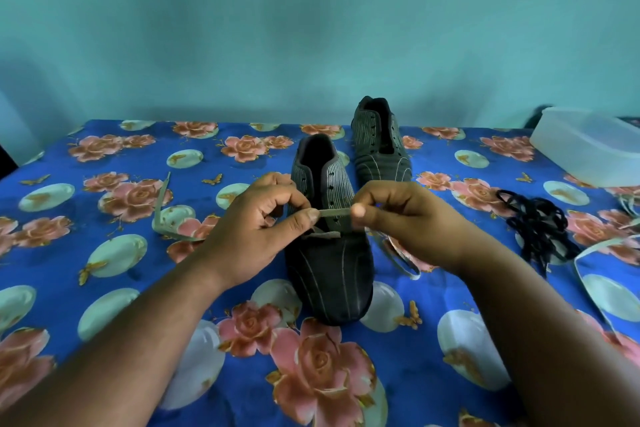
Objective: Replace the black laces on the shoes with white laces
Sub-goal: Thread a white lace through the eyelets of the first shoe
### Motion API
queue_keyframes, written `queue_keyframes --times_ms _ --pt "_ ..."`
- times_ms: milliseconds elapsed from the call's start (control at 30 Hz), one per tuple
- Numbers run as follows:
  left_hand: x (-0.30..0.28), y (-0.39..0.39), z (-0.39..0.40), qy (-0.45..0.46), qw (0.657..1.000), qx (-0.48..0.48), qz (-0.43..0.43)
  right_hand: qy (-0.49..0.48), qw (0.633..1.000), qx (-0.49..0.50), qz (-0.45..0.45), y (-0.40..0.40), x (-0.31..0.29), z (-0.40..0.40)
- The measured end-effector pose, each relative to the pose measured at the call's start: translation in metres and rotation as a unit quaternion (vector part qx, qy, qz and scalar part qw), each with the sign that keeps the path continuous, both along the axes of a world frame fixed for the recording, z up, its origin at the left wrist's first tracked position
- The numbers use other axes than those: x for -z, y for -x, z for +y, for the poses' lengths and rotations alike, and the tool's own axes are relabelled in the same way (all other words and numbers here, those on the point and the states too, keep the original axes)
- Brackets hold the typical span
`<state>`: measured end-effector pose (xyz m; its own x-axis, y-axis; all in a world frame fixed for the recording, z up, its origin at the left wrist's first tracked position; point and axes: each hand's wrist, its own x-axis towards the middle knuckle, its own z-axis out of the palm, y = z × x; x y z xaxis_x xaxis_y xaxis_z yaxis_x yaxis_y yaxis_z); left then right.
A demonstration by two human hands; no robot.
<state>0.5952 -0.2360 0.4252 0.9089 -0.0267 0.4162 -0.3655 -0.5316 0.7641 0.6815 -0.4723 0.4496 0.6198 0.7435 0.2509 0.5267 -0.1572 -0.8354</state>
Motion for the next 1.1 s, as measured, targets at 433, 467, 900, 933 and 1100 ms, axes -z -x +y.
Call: queue_keyframes --times_ms 433,467,900,933,1100 --pt "-0.008 0.007 -0.008 -0.038 0.999 0.008 -0.027 -0.013 0.999 -0.008 -0.028 0.014 -0.003 0.010" --pt "-0.008 0.007 -0.011 -0.058 0.997 0.005 -0.040 -0.008 0.999 -0.013 -0.039 0.015 -0.001 0.013" --pt "0.011 -0.014 0.044 -0.132 0.961 -0.235 0.055 -0.175 0.977 0.088 0.082 -0.011 -0.014 -0.016" --pt "0.013 -0.015 0.045 -0.129 0.960 -0.243 0.054 -0.194 0.972 0.093 0.099 -0.013 -0.015 -0.018" --pt "-0.005 -0.001 0.012 -0.059 0.990 -0.120 -0.046 -0.145 0.983 0.068 0.090 0.002 -0.012 -0.007"
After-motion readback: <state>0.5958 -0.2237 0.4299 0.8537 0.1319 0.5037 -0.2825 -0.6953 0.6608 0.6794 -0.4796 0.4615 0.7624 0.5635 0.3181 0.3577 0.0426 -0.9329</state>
